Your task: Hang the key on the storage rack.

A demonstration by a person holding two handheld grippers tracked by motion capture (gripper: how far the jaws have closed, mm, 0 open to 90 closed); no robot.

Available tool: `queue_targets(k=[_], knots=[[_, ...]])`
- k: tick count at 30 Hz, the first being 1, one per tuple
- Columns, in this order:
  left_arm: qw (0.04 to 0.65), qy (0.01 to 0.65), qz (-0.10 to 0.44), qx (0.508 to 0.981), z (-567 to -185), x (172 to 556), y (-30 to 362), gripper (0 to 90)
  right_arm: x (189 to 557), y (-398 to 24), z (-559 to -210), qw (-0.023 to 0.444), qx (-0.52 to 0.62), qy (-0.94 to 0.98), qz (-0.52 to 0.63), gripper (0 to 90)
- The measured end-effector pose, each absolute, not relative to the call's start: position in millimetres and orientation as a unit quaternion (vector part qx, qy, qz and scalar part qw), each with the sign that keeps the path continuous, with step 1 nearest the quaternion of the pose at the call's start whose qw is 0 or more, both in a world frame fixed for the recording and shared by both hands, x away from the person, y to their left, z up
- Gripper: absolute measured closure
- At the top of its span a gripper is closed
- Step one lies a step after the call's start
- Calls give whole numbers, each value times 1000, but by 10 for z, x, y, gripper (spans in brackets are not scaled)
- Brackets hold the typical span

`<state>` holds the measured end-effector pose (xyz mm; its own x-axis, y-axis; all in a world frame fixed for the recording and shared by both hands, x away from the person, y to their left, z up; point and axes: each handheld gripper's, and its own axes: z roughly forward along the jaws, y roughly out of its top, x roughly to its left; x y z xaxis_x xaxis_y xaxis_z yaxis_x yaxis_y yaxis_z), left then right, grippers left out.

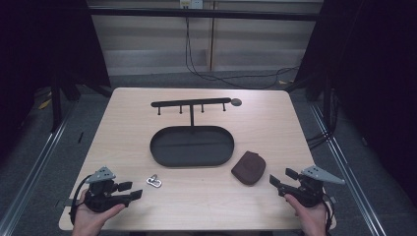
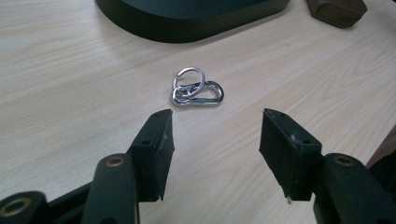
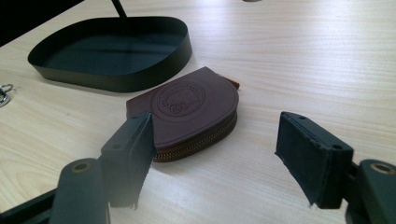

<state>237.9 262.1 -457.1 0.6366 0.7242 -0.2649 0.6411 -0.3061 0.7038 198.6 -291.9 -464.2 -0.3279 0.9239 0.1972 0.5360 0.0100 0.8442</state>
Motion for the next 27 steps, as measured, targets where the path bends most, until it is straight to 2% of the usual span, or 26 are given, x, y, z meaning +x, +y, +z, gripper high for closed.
queue_targets(k=[11, 16, 27], knots=[[412, 431, 46, 802, -4550, 2398, 2618, 404, 1996, -2923, -4640, 195, 549, 679, 446, 281], [405, 424, 54, 808, -4498, 2427, 2580, 464, 2006, -2926, -4644, 187, 551, 679, 447, 279], [391, 414, 39, 821, -4424, 2555, 2445, 536, 1987, -2959, -4651, 178, 554, 674, 455, 279]])
